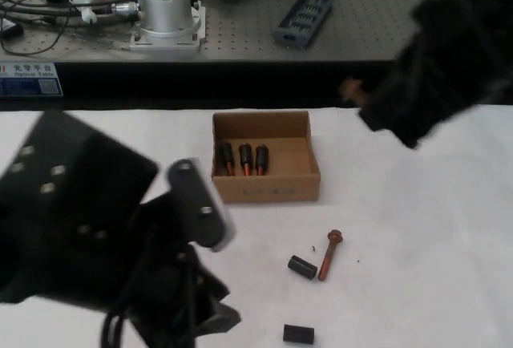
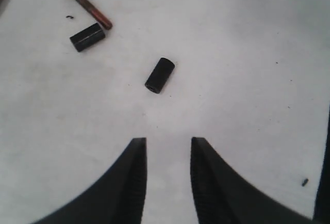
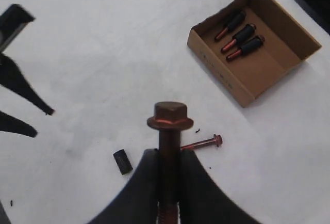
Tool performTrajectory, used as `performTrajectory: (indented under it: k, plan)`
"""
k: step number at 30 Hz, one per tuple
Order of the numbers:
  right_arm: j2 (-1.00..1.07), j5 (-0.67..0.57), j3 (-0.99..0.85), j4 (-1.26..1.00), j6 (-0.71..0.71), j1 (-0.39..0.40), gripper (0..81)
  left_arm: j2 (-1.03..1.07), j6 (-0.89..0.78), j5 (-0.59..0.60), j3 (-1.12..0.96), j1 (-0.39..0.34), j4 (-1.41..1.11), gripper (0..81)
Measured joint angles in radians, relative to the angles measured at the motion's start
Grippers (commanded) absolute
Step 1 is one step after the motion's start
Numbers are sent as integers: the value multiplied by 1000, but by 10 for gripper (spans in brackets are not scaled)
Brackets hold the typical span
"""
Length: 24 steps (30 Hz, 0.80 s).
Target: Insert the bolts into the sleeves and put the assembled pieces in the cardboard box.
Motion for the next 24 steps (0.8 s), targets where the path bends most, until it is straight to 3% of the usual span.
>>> performTrajectory:
  k: [12,24]
  plan:
    - [-528,0,339,-96,141,0,32,302,137,-71,-209,-67,28,221]
    - [-753,0,491,-94,289,0,32,551,293,-130,-427,-104,167,224]
